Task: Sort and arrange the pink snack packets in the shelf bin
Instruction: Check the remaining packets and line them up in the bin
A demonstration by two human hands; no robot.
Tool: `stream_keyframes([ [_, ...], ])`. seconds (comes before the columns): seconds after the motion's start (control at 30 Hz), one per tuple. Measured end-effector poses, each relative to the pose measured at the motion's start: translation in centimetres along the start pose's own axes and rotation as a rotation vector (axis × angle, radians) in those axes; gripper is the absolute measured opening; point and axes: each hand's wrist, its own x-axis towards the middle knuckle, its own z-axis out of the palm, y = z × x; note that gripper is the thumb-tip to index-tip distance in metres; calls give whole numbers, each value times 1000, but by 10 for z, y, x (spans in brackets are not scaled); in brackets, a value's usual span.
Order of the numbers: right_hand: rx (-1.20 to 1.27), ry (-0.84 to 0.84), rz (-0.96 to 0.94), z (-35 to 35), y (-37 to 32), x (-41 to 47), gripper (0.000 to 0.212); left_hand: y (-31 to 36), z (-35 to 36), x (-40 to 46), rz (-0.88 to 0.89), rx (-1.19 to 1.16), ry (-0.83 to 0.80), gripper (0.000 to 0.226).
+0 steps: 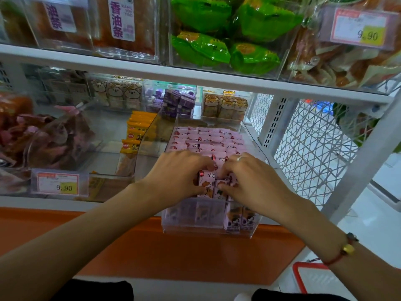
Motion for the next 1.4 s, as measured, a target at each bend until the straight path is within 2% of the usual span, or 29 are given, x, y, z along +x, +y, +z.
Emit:
stream_keyframes([
  [0.17, -11, 5, -18, -3, 5, -8, 31, -4, -1, 0, 76, 12, -72, 50],
  [0.3, 124, 229, 166, -16, 25, -18, 38, -4, -4, -3, 67, -39, -81, 49],
  [0.4, 243, 207, 316, -14, 42, -25, 46, -4, -8, 7, -22, -179, 41, 41],
  [0.5, 470, 156, 395, -4, 49, -29, 38, -5, -11, 43, -113, -241, 129, 30],
  [0.7, 697, 243, 421, 5, 60, -29, 24, -23, 15, 135, -188, -270, -92, 37],
  [0.9, 790, 239, 406, 9, 65, -27, 19, -36, 58, 175, -208, -34, -114, 29],
  [1.13, 827, 208, 409, 9, 65, -29, 21, -34, 68, 185, -275, -70, 9, 16],
  [1.3, 797, 205, 408, 9, 63, -29, 23, -30, 59, 186, -297, -51, 154, 11],
  [1.4, 781, 212, 403, 9, 62, -29, 20, -33, 55, 179, -308, -127, 264, 10],
])
